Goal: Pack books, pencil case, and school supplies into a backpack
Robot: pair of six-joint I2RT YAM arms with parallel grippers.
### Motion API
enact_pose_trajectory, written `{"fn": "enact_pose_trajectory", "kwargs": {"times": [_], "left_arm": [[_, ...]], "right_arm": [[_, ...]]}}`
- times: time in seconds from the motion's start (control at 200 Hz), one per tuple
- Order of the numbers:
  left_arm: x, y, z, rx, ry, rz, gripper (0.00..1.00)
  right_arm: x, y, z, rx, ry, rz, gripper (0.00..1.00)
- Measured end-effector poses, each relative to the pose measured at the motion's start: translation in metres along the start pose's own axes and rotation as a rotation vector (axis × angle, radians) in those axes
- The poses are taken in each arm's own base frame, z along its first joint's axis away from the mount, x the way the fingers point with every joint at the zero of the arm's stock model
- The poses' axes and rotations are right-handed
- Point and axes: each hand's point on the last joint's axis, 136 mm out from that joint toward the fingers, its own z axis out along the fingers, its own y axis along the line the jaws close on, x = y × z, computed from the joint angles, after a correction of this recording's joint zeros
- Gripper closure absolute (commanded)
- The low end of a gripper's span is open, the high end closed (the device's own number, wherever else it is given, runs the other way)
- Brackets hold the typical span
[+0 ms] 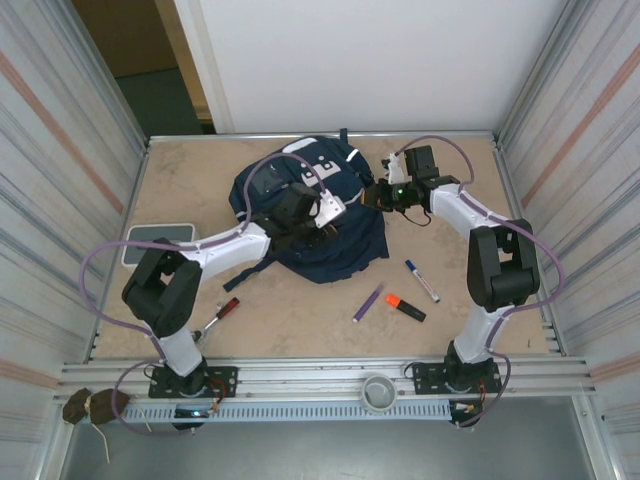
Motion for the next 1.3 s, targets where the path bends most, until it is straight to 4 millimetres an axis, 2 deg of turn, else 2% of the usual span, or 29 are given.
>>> {"fn": "enact_pose_trajectory", "kwargs": {"times": [0.08, 0.23, 0.321, 0.386, 0.556, 0.601, 0.646, 0.716, 0.807, 0.887, 1.112, 1.297], "left_arm": [[0.001, 0.001, 0.000, 0.032, -0.009, -0.020, 0.55], [0.002, 0.003, -0.002, 0.077, -0.023, -0.066, 0.75], [0.004, 0.000, -0.002, 0.099, -0.016, -0.074, 0.89], [0.005, -0.001, -0.002, 0.103, -0.010, -0.080, 1.00], [0.003, 0.004, -0.007, 0.095, -0.019, -0.101, 1.00], [0.000, 0.006, -0.010, 0.091, -0.028, -0.114, 1.00], [-0.004, 0.007, -0.014, 0.087, -0.039, -0.127, 1.00], [-0.009, 0.009, -0.020, 0.080, -0.059, -0.150, 1.00], [-0.014, 0.012, -0.028, 0.072, -0.082, -0.183, 1.00], [-0.016, 0.015, -0.031, 0.067, -0.098, -0.209, 1.00], [-0.016, 0.015, -0.033, 0.063, -0.111, -0.247, 1.00], [-0.018, 0.017, -0.034, 0.058, -0.120, -0.259, 1.00]], "right_arm": [[0.001, 0.000, 0.000, 0.000, 0.002, -0.003, 0.88], [0.001, 0.000, 0.000, 0.000, 0.003, -0.004, 0.83], [0.001, 0.000, 0.000, 0.001, 0.005, -0.006, 0.75], [0.002, -0.001, 0.000, 0.005, 0.008, -0.010, 0.65], [0.002, -0.006, -0.010, 0.078, -0.007, -0.021, 0.47], [0.001, -0.007, -0.019, 0.117, -0.032, -0.024, 0.43], [0.001, -0.008, -0.031, 0.154, -0.062, -0.031, 0.34], [0.009, -0.009, -0.051, 0.216, -0.105, -0.043, 0.27], [0.032, -0.010, -0.072, 0.290, -0.137, -0.046, 0.21], [0.061, -0.008, -0.075, 0.344, -0.121, -0.058, 0.19], [0.165, 0.005, -0.048, 0.436, 0.081, -0.108, 0.20], [0.214, 0.011, -0.037, 0.492, 0.140, -0.099, 0.23]]}}
